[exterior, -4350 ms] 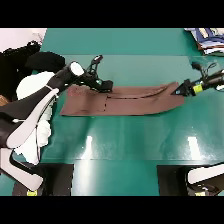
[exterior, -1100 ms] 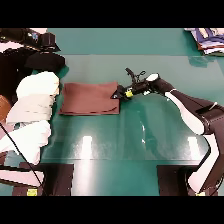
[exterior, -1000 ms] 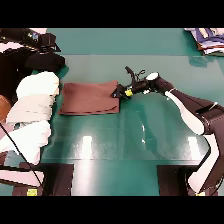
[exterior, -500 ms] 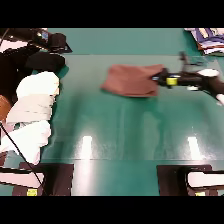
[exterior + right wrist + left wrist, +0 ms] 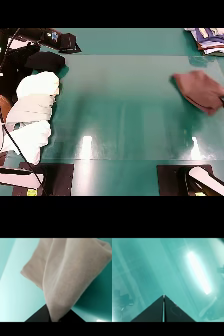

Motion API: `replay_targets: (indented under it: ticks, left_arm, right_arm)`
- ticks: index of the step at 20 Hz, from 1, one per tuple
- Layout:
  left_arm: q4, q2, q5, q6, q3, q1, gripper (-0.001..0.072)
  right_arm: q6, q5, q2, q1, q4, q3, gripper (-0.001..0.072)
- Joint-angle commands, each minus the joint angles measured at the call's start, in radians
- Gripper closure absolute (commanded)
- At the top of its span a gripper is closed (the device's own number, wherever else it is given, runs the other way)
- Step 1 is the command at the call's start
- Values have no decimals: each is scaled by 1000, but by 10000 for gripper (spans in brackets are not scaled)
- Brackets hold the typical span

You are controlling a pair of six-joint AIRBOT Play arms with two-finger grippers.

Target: Fold the shirts.

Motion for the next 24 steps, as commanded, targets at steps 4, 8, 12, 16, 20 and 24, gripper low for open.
replay_targets:
  ticks: [4,8,12,16,20,24]
  left_arm:
    - [-1,1,2,-6,0,-3,681]
    - [0,1,2,-5,0,-3,680]
    - [-2,1,2,-6,0,-3,680]
    - [-8,1,2,-6,0,-3,680]
    - [-8,0,2,-6,0,-3,680]
    - [-8,0,5,-6,0,-3,680]
  right_arm:
    - [51,-3,68,-203,-180,-100,697]
    - [51,115,68,-203,-450,13,371]
    - [101,285,68,-203,-903,207,370]
    - [146,328,67,-178,-808,331,370]
    - [146,380,67,29,-483,344,372]
    - [146,374,67,395,-435,346,376]
